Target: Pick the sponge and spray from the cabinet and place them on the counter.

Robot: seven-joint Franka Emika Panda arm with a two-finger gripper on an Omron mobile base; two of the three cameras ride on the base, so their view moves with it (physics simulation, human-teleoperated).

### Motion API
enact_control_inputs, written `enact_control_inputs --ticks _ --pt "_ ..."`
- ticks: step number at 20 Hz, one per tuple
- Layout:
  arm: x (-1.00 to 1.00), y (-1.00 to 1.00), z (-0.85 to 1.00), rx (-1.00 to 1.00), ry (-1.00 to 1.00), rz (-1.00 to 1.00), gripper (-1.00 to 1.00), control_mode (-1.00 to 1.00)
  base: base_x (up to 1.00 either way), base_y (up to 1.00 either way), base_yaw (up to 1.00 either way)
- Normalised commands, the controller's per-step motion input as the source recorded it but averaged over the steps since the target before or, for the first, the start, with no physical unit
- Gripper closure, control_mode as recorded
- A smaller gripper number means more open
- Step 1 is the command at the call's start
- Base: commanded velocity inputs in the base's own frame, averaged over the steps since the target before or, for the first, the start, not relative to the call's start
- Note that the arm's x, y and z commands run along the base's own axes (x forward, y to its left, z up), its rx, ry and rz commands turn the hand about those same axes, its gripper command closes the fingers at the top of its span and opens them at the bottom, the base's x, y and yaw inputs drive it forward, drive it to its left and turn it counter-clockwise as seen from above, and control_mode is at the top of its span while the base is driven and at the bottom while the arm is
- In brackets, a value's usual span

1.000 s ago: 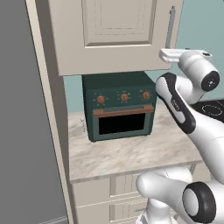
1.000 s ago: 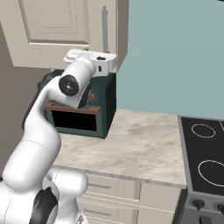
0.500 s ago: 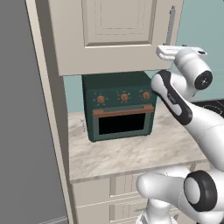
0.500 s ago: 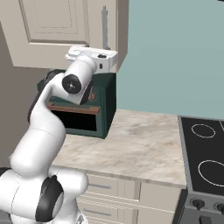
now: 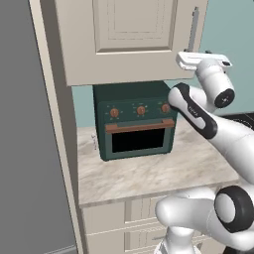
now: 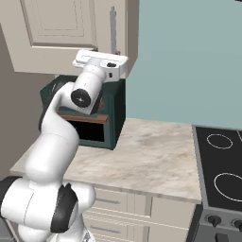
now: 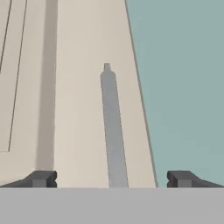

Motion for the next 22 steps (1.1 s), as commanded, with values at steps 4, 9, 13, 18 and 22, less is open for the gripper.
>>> enact_control_inputs --ticks 4,9,13,18,22 --pt "0.19 -0.15 0.03 0.05 0.00 0.00 -1.00 -1.00 0.00 0.00 0.00" --pt "0.29 -0.02 0.00 0.05 0.04 0.00 -1.00 -1.00 0.00 0.00 0.00" --pt "0.28 0.00 0.00 0.01 0.03 0.00 -1.00 -1.00 0.00 0.00 0.00" --pt "0.23 0.00 0.00 0.01 0.01 0.00 -1.00 -1.00 0.00 0.00 0.00" --pt "0.23 0.00 0.00 0.00 0.00 0.00 -1.00 -1.00 0.00 0.00 0.00"
